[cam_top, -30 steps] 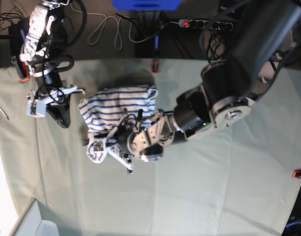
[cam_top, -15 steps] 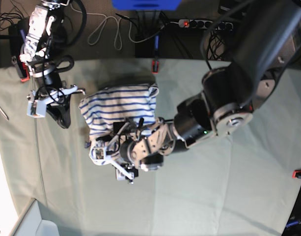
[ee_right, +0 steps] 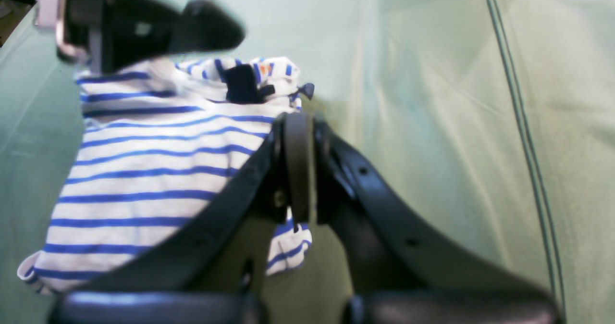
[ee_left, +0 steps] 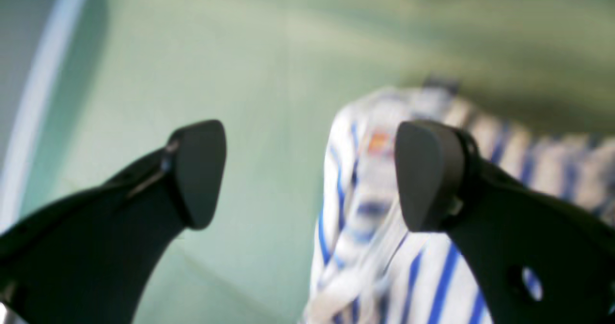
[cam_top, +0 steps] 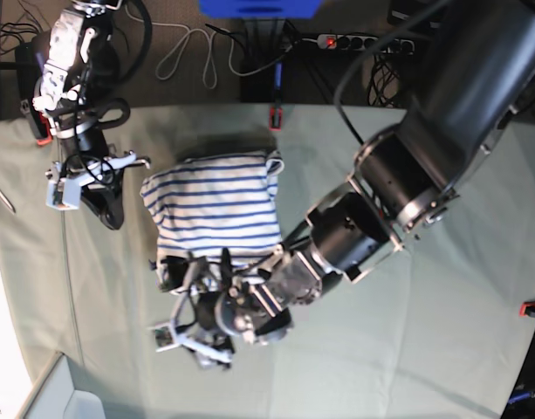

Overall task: Layout the t-shirt on the table in an organized manner, then fold the t-shirt properly
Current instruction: 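Flatten and square the bundle with the left gripper while right withdraws, then smooth the bundle edge with the right gripper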

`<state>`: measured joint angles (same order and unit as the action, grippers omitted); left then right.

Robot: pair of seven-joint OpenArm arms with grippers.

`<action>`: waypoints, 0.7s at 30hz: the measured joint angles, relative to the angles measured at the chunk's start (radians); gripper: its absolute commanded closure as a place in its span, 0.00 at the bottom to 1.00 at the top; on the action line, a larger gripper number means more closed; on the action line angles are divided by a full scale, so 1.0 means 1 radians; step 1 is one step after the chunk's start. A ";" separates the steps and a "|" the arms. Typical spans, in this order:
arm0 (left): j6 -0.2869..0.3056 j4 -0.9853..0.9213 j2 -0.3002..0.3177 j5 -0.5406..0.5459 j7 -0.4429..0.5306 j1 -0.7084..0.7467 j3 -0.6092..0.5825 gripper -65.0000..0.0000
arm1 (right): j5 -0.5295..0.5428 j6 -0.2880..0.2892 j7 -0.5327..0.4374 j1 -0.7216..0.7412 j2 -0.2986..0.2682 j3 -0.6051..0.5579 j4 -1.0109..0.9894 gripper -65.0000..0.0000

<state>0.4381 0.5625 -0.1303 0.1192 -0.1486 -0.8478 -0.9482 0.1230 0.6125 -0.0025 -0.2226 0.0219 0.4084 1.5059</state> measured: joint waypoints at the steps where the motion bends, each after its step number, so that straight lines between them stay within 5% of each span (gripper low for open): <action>1: 0.000 0.036 0.009 0.001 0.007 0.006 0.012 0.19 | 0.000 0.000 0.000 0.000 0.000 0.000 0.000 1.00; 7: 0.005 0.282 0.117 -0.003 -0.227 0.103 0.172 0.19 | -0.007 0.000 0.006 -0.026 0.001 0.000 0.003 1.00; 17: -0.010 0.855 0.264 -0.011 -0.562 0.566 0.877 0.19 | -0.006 0.000 -0.002 -0.062 0.006 -0.032 0.084 1.00; 21: -0.010 1.075 0.287 0.002 -0.624 0.751 1.110 0.19 | -0.004 0.000 -0.002 -0.104 0.006 -0.071 0.087 1.00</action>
<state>0.4278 1.6379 0.1570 0.1211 -0.7723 -0.0967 0.1616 0.1192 0.6128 -0.0040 -0.3264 0.0280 0.3374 1.5925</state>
